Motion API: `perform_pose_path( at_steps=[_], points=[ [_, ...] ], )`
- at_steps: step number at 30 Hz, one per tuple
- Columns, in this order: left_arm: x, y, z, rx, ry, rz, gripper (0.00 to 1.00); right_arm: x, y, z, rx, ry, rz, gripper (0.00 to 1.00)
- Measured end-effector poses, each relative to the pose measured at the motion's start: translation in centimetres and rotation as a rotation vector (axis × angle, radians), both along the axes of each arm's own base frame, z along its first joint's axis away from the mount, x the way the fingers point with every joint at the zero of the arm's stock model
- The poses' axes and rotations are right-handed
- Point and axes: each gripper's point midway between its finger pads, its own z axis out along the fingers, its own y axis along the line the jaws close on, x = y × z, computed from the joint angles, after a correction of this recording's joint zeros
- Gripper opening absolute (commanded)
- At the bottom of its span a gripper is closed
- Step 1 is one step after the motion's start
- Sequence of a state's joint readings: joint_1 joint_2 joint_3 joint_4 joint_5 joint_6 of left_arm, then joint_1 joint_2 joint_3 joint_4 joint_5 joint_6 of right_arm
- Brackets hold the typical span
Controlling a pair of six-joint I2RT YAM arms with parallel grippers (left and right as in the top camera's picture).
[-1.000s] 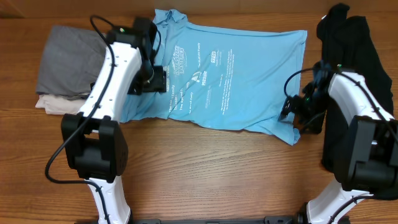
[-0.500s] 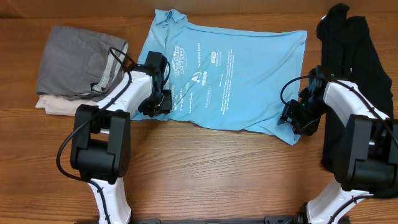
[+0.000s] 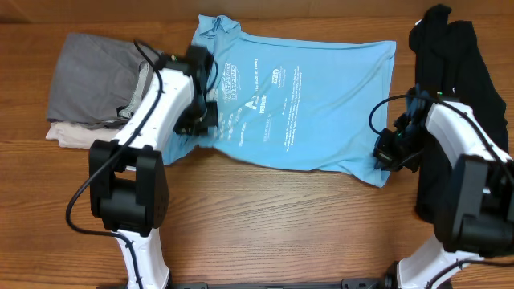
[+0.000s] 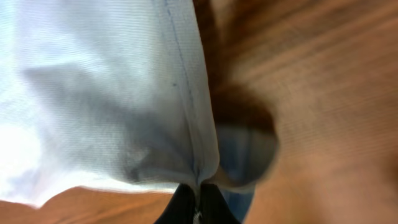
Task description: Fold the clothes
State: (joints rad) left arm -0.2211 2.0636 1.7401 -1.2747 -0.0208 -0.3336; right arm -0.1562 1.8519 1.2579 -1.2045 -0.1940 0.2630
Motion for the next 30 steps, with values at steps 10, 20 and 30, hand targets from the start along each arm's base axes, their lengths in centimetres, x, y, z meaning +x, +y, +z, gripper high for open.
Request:
perform_pose_path(
  at_steps=[10, 20, 30],
  points=[
    [2.3, 0.5, 5.7, 0.033, -0.129, -0.028, 0.04, 1.0, -0.8, 6.0, -0.07, -0.207, 0.004, 0.04],
    [9.7, 0.6, 4.8, 0.085, -0.375, -0.021, 0.57, 8.2, -3.5, 7.3, -0.199, -0.503, -0.025, 0.04],
    [8.2, 1.4, 0.7, 0.15, -0.231, -0.044, 0.99, 10.3, -6.8, 7.8, -0.26, -0.585, -0.11, 0.04]
  ],
)
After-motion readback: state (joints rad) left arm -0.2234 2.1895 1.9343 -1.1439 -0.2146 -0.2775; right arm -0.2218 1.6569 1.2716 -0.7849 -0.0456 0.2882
